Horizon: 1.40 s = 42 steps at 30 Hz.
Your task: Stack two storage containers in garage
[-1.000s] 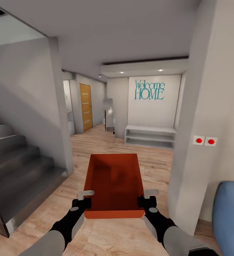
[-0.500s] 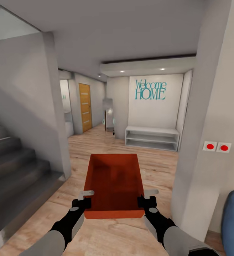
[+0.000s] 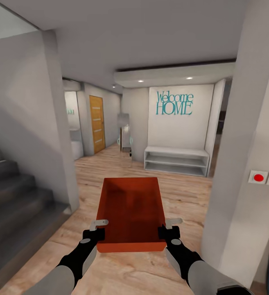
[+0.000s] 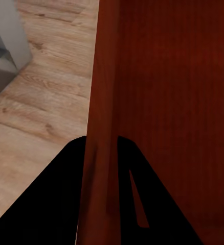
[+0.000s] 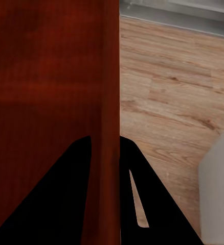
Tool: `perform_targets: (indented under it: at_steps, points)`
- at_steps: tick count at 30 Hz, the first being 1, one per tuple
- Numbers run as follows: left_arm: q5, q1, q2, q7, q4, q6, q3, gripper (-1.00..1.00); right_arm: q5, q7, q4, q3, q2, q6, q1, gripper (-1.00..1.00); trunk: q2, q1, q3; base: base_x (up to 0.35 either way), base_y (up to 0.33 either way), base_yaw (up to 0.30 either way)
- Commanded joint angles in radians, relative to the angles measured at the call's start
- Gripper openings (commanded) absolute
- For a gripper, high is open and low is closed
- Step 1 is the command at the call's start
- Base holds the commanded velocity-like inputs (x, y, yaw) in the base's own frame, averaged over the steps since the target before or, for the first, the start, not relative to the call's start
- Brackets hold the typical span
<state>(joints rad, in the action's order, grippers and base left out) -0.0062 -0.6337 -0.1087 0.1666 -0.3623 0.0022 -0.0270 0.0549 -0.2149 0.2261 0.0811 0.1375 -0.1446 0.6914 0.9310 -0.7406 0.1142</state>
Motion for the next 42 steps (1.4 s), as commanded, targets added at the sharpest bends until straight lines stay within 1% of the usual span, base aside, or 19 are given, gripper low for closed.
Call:
perform_targets:
  at_steps: [1, 12, 21, 25, 36, 42]
  points:
    - [0.0, 0.0, 0.037, 0.007, 0.002, 0.001, -0.001, -1.0, 0.015, -0.009, 0.004, -0.021, -0.001, -0.001, 0.002, -1.0, 0.001, -0.001, 0.001, 0.323, 0.0, 0.0]
    - [0.0, 0.0, 0.045, 0.007, 0.002, 0.001, -0.001, -1.0, 0.018, -0.009, 0.004, -0.02, -0.001, -0.005, 0.002, -1.0, 0.001, -0.001, 0.001, 0.323, 0.0, 0.0]
    - [0.0, 0.0, 0.045, 0.007, 0.002, 0.001, -0.001, -1.0, 0.017, -0.009, 0.004, -0.021, -0.001, -0.005, 0.002, -1.0, 0.001, -0.001, 0.001, 0.323, 0.0, 0.001]
    - [0.0, 0.0, 0.045, 0.007, 0.002, 0.001, -0.001, -1.0, 0.017, -0.009, 0.004, -0.021, -0.001, 0.001, 0.002, -1.0, 0.001, -0.001, 0.001, 0.323, 0.0, 0.16]
    - [0.0, 0.0, 0.045, 0.007, 0.002, 0.001, -0.001, -1.0, 0.018, -0.009, 0.004, -0.021, -0.001, 0.002, 0.002, -1.0, 0.001, -0.001, 0.001, 0.323, 0.0, 0.256]
    - [0.0, 0.0, 0.046, 0.007, 0.002, 0.001, -0.001, -1.0, 0.018, -0.009, 0.004, -0.021, -0.001, 0.0, 0.002, -1.0, 0.001, -0.001, 0.001, 0.323, 0.0, 0.052]
